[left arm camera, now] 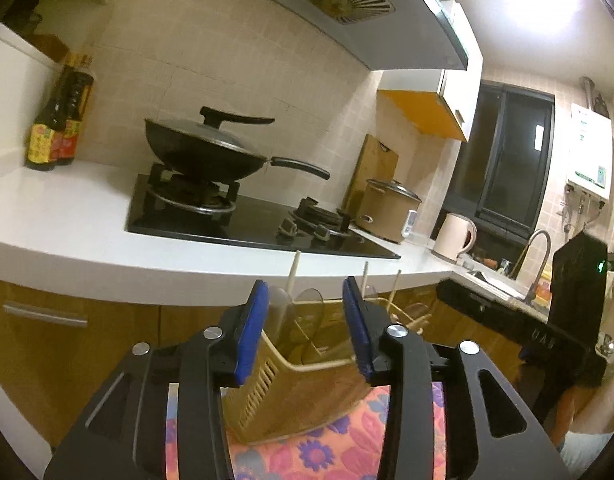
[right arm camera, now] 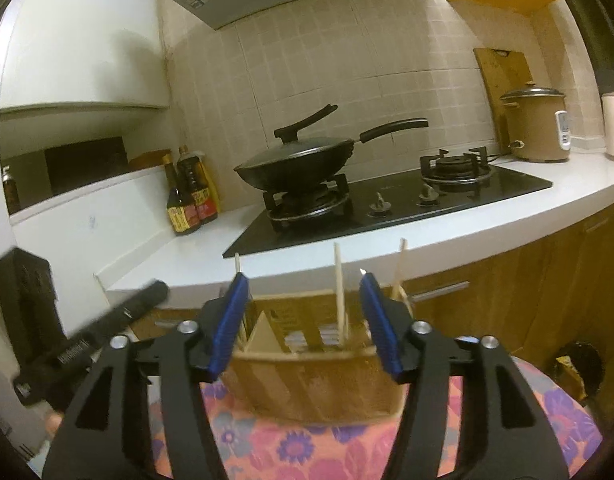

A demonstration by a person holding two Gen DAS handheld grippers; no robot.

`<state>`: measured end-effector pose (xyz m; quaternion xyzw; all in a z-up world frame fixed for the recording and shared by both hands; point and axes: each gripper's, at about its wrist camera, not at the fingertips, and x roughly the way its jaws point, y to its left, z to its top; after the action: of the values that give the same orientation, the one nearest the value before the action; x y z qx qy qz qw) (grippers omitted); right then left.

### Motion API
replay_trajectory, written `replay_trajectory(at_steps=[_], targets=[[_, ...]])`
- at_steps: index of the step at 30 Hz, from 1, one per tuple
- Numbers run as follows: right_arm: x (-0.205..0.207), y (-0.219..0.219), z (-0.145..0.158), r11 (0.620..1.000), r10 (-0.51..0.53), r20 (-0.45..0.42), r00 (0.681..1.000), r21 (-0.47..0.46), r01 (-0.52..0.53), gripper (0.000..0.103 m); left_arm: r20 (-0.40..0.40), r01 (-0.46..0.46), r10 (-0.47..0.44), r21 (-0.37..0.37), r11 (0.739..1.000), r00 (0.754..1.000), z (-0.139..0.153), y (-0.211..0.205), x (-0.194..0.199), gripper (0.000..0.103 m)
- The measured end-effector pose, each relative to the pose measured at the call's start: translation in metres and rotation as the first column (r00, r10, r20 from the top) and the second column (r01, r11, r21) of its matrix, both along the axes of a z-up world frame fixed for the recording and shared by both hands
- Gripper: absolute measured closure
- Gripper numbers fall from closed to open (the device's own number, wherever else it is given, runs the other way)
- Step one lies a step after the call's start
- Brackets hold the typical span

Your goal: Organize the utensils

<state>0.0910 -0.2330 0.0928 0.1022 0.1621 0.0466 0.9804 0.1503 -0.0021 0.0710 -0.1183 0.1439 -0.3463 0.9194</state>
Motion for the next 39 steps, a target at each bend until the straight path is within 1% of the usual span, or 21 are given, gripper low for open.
replay_trajectory(at_steps=[1,2,3,4,5,7,9,11,13,15,17,20,21,23,26,29,32,34,39], targets=[[-0.005,-0.001,-0.002,1.000,-0.004,-0.005,1.000,-0.010,0.004,0.042,0.011,-0.012,0.012,0.007,1.000,1.000,0.002,0.002,-0.009,0.053],[-0.010,-0.001,-0.004,1.000,-0.009,-0.011,1.000,-0.021,0.009,0.041,0.018,-0.019,0.019,0.009,1.000,1.000,0.003,0.003,-0.016,0.049],[-0.016,-0.002,-0.008,0.999,-0.015,-0.024,1.000,-0.037,0.014,0.037,0.022,-0.029,0.028,0.011,1.000,0.999,0.004,0.005,-0.023,0.041],[-0.020,-0.003,-0.011,0.999,-0.018,-0.031,0.999,-0.045,0.016,0.035,0.023,-0.043,0.042,0.014,0.999,0.999,0.005,0.006,-0.031,0.038],[-0.026,-0.004,-0.016,0.998,-0.025,-0.044,0.999,-0.058,0.023,0.032,0.023,-0.052,0.052,0.016,0.998,0.998,0.004,0.006,-0.039,0.038],[-0.035,-0.006,-0.025,0.997,-0.032,-0.058,0.998,-0.066,0.028,0.025,0.010,-0.079,0.078,0.023,0.997,0.997,0.001,0.006,-0.050,0.030],[-0.047,-0.008,-0.036,0.996,-0.045,-0.069,0.997,-0.082,0.039,0.020,-0.002,-0.103,0.103,0.039,0.994,0.995,-0.007,0.004,-0.061,0.027],[-0.057,-0.008,-0.047,0.992,-0.068,-0.075,0.995,-0.108,0.059,0.017,-0.013,-0.127,0.128,0.064,0.990,0.992,-0.018,-0.001,-0.073,0.025],[-0.066,-0.010,-0.059,0.990,-0.083,-0.083,0.993,-0.124,0.072,0.014,-0.015,-0.172,0.175,0.102,0.980,0.985,-0.030,-0.010,-0.083,0.023],[-0.071,-0.011,-0.070,0.985,-0.101,-0.098,0.990,-0.146,0.086,0.013,-0.005,-0.200,0.203,0.143,0.969,0.979,-0.039,-0.018,-0.091,0.023],[-0.076,-0.013,-0.080,0.984,-0.111,-0.110,0.988,-0.148,0.094,0.013,0.026,-0.230,0.229,0.190,0.954,0.973,-0.047,-0.029,-0.102,0.023],[-0.078,-0.015,-0.090,0.983,-0.124,-0.116,0.985,-0.147,0.106,0.013,0.100,-0.301,0.285,0.245,0.921,0.953,-0.055,-0.040,-0.113,0.021],[-0.078,-0.016,-0.093,0.983,-0.126,-0.120,0.985,-0.151,0.108,0.013,0.139,-0.335,0.308,0.265,0.904,0.941,-0.059,-0.043,-0.116,0.020],[-0.076,-0.016,-0.096,0.981,-0.131,-0.127,0.983,-0.159,0.110,0.013,0.178,-0.379,0.340,0.284,0.881,0.923,-0.064,-0.045,-0.118,0.018],[-0.072,-0.018,-0.099,0.981,-0.131,-0.138,0.982,-0.159,0.109,0.013,0.171,-0.393,0.356,0.321,0.862,0.919,-0.071,-0.044,-0.115,0.017],[-0.069,-0.019,-0.101,0.982,-0.129,-0.151,0.980,-0.159,0.105,0.013,0.145,-0.398,0.371,0.321,0.859,0.917,-0.071,-0.040,-0.110,0.014],[-0.069,-0.018,-0.102,0.981,-0.125,-0.152,0.981,-0.166,0.099,0.009,0.135,-0.405,0.382,0.315,0.858,0.914,-0.071,-0.036,-0.108,0.013],[-0.069,-0.016,-0.103,0.980,-0.126,-0.152,0.980,-0.171,0.099,0.009,0.128,-0.407,0.386,0.314,0.858,0.913,-0.070,-0.035,-0.107,0.013],[-0.070,-0.013,-0.103,0.977,-0.129,-0.145,0.981,-0.187,0.101,0.009,0.138,-0.415,0.391,0.313,0.854,0.910,-0.070,-0.036,-0.109,0.012]])
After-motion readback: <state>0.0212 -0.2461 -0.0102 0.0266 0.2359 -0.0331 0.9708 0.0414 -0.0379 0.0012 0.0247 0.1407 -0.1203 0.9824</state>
